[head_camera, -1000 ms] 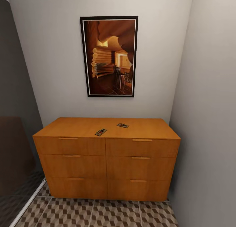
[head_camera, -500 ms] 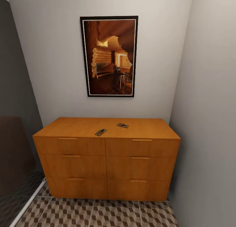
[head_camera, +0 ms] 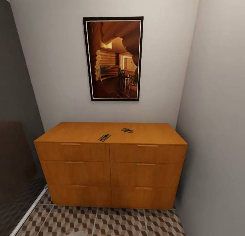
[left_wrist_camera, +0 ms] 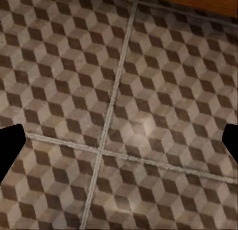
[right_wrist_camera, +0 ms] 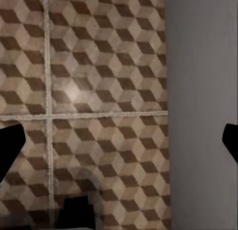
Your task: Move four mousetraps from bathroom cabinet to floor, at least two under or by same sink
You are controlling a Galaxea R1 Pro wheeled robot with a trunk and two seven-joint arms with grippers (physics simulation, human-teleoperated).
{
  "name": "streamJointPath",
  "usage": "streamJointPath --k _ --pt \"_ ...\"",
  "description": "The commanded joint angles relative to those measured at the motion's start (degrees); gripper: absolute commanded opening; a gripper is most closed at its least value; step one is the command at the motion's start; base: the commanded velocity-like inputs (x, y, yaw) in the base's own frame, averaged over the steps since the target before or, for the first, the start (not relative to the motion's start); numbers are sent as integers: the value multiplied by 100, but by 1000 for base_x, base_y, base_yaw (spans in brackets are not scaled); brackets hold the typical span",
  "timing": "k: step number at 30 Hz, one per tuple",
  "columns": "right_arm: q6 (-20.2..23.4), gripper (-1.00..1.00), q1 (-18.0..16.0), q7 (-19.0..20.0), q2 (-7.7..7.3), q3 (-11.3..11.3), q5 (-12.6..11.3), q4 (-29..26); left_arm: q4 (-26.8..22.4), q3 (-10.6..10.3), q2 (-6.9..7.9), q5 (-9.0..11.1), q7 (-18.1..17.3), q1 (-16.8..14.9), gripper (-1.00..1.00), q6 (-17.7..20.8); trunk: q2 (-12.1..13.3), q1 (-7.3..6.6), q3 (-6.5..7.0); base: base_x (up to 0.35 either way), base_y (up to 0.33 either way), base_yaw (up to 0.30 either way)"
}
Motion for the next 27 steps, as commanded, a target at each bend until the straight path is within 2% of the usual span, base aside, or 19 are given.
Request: streamJointPath --k 1,7,11,12,13,14,17,20,27 --pt "257 100 0 6 8 -18 54 -308 -255 -47 50 43 49 -1 100 169 -3 0 -7 0 0 0" --pt "1484 100 0 22 19 -14 46 -1883 -1723 -43 312 39 51 -1 100 1074 -3 0 -7 0 0 0" --pt "2215 100 0 39 16 -11 42 -2714 -2731 -32 480 35 53 -1 100 1883 -3 0 -7 0 0 0" --pt "2548 100 0 45 12 -11 42 -3082 -3231 -25 563 36 56 -1 100 2337 -3 0 -7 0 0 0" --pt "3143 100 0 51 4 -10 40 -3791 -4236 -16 696 34 72 -1 100 3188 -3 0 -7 0 0 0" --pt "3391 100 0 53 0 -10 41 -4129 -4693 -9 738 33 85 -1 100 3532 -3 0 -7 0 0 0" --pt "3711 100 0 54 -14 -10 42 -4613 -5275 18 774 27 103 -1 100 3931 -3 0 -7 0 0 0" --pt "3994 100 -4 55 -31 -11 47 -5054 -5717 79 799 -10 112 -14 100 4173 -3 0 -7 0 0 0" --pt "4548 100 4 39 -50 -13 58 -5690 -6225 199 803 -301 108 -55 100 4387 -3 0 -7 0 0 0"
